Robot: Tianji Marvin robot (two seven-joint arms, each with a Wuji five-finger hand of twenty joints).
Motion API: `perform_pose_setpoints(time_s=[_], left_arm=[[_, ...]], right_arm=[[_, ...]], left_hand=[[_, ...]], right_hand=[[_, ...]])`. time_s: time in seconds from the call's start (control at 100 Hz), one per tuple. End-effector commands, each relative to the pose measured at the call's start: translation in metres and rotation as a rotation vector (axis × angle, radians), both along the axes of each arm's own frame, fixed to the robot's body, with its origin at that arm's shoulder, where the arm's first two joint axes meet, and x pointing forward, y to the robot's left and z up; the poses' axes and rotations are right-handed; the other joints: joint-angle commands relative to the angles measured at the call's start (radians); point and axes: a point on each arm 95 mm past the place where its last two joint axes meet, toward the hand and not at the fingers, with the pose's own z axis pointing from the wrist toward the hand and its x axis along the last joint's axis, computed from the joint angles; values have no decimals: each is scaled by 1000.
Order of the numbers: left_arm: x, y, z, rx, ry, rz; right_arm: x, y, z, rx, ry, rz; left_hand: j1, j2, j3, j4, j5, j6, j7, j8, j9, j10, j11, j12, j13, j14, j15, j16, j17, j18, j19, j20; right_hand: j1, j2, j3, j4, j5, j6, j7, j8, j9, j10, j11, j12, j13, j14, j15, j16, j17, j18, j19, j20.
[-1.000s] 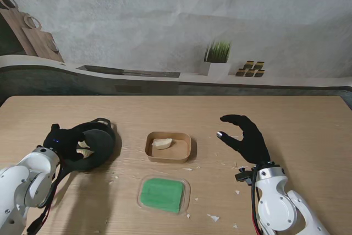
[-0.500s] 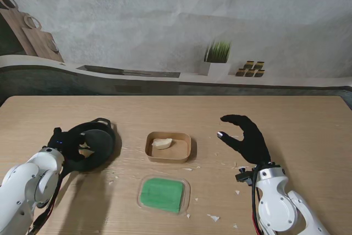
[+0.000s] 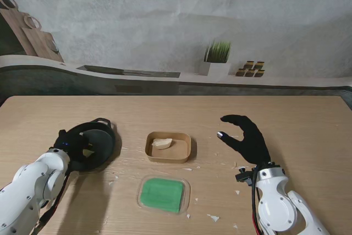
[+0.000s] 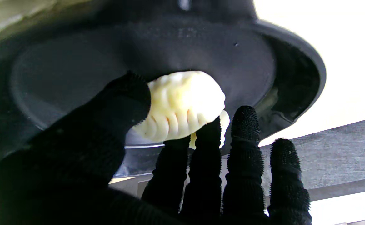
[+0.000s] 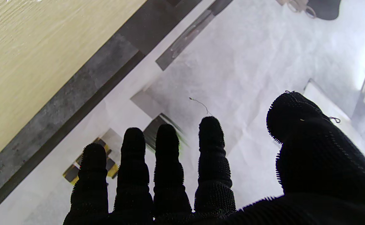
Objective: Load dumplings into a food container
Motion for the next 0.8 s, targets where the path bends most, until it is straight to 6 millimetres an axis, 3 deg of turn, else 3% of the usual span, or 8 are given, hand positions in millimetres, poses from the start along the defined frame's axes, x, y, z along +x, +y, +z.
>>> perform_pose_setpoints(time_s=[0.0,0.22,0.43,0.47,0.55,0.66,0.79], left_arm=[[-1,0,-7,11,21,6],[-1,0,-28,25,-10,-13],[0,0,-42,32,-37,-28],[0,0,-43,30,-41,-25],[0,0,-43,30,-46,-24],[1,0,-42,38,-52,-24],[2,0,-40,34,-69,-27]], right_arm=[[-2,4,-1,7,9,9],[-2,4,-2,4,9,12],[-2,4,-2,3,11,13],[-2,4,-2,2,10,13],[-2,4,-2,3,10,12],[-1,4,-2,2,9,10],[-1,4,-2,3,7,8]], left_hand=[[36,-34,37,-24,-37,-10,35,30,-33,-19,31,28,-6,-7,32,28,-2,-2,36,22],[57,-51,73,-24,-56,-20,134,111,-24,-34,84,84,46,-21,81,57,29,7,58,34],[127,-42,122,-10,-3,-44,184,136,39,-38,109,94,140,-41,109,58,107,22,95,49],[175,-56,112,-44,9,-48,199,136,57,-37,106,144,159,-46,115,57,128,22,103,55],[273,-78,80,-80,36,-64,253,104,123,-34,50,224,228,-37,91,124,185,6,131,68],[381,-78,20,-88,82,-93,318,74,239,-36,-73,306,315,-26,46,157,270,5,173,75],[413,-62,-1,-108,148,-129,384,62,295,-51,-114,320,343,-7,31,166,385,33,222,80]], right_hand=[[2,1,-18,45,-5,-30,-4,13,13,7,-4,9,21,4,13,14,3,-1,15,27],[3,1,-16,46,-3,-35,-4,12,13,7,-4,9,23,3,13,14,5,1,15,27],[9,0,-16,46,5,-41,-5,12,17,7,-4,9,26,4,14,14,7,3,15,26],[11,0,-16,47,7,-43,-6,12,17,6,-4,9,27,5,14,15,7,4,15,26],[11,0,-17,46,8,-44,-7,11,18,6,-4,9,29,4,14,15,8,4,15,26],[14,0,-17,46,14,-49,-7,11,19,7,-4,9,28,6,15,15,8,3,15,26],[16,-1,-19,46,16,-50,-7,11,20,6,-4,9,31,8,16,15,9,5,16,26]])
